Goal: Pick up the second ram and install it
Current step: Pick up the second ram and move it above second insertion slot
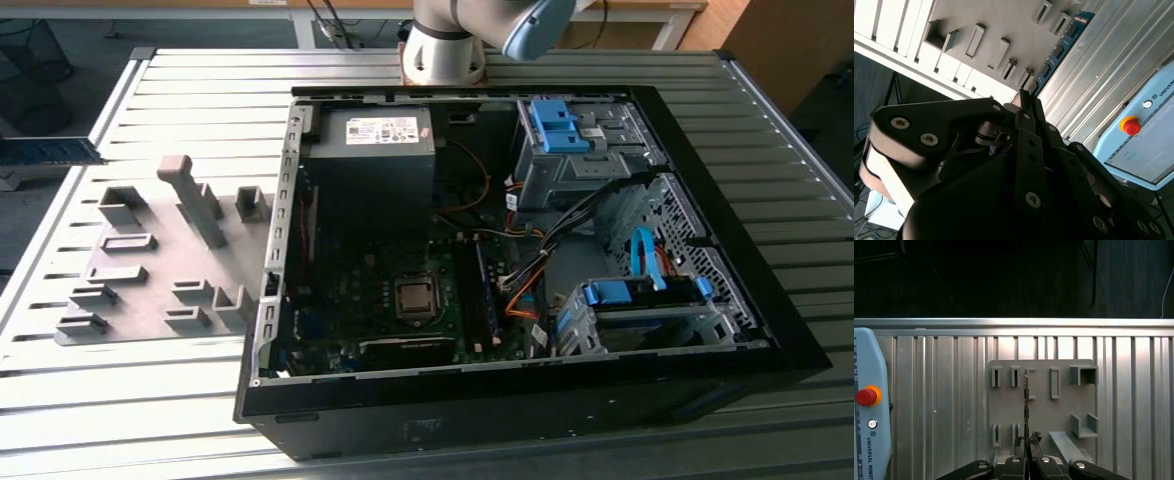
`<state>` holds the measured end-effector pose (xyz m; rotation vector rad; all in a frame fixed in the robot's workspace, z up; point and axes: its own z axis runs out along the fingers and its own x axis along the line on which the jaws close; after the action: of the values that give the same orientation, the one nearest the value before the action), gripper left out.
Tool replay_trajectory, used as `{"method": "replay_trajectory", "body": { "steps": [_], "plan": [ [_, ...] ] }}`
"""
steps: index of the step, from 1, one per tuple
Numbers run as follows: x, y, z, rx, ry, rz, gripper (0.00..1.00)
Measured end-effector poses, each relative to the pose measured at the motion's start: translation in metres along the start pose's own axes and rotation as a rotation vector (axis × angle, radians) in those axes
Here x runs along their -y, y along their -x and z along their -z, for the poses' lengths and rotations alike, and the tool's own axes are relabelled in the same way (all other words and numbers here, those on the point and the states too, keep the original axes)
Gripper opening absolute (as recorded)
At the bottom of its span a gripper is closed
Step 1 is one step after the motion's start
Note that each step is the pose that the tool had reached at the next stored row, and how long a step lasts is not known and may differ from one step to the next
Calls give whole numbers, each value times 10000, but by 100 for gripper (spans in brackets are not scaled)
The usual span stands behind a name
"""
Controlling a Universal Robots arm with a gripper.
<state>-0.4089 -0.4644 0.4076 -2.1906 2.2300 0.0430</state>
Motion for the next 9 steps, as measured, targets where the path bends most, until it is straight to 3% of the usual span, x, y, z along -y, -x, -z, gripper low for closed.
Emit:
{"method": "replay_trajectory", "body": {
  "steps": [4,9],
  "plan": [
    [12,0,3,-2,3,2,14],
    [89,2,2,0,0,0,14]
  ]
}}
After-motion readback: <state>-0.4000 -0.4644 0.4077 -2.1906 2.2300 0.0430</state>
